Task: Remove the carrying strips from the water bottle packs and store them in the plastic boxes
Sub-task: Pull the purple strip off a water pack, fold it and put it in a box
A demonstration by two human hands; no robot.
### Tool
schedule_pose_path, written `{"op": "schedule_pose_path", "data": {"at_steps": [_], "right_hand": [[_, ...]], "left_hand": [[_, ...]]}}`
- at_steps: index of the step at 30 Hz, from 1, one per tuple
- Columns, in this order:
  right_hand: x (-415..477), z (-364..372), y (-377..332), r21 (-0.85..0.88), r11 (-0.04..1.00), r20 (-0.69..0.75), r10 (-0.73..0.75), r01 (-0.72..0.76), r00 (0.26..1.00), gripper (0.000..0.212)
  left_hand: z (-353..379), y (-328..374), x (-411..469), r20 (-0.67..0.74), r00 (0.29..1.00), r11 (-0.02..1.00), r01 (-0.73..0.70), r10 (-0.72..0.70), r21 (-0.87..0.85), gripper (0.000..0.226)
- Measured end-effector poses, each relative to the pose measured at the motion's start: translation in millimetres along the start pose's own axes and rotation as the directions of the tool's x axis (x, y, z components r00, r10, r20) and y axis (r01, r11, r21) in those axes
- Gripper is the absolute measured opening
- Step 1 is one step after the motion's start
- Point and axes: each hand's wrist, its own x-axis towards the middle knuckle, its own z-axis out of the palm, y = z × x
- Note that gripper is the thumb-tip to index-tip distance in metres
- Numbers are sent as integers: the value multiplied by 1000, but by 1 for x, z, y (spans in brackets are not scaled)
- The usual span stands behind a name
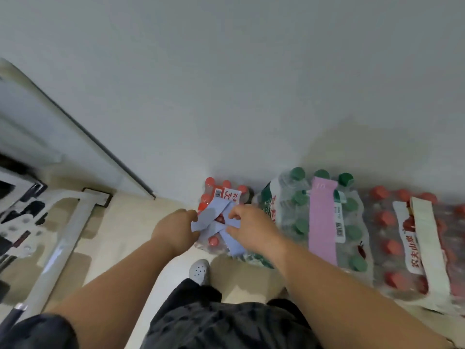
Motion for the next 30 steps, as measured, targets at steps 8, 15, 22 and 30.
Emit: {"op": "schedule_pose_path", "data": {"at_steps": [8,15,22,30], "right_hand": [[44,68,-2,-40,988,59,151,-148,987,45],[65,111,2,6,987,123,156,-158,980,40],[60,115,4,55,979,158,188,-199,969,49],[14,70,-22,269,951,-80,177,-149,981,45]], "left_hand": [[33,-41,45,186,972,990,-135,141,-48,43],[61,-54,61,180,969,981,-152,172,-120,38],[60,-47,63,158,965,971,-185,209,-153,12],[8,-30,29,26,918,853,-358,396,-380,9]]}}
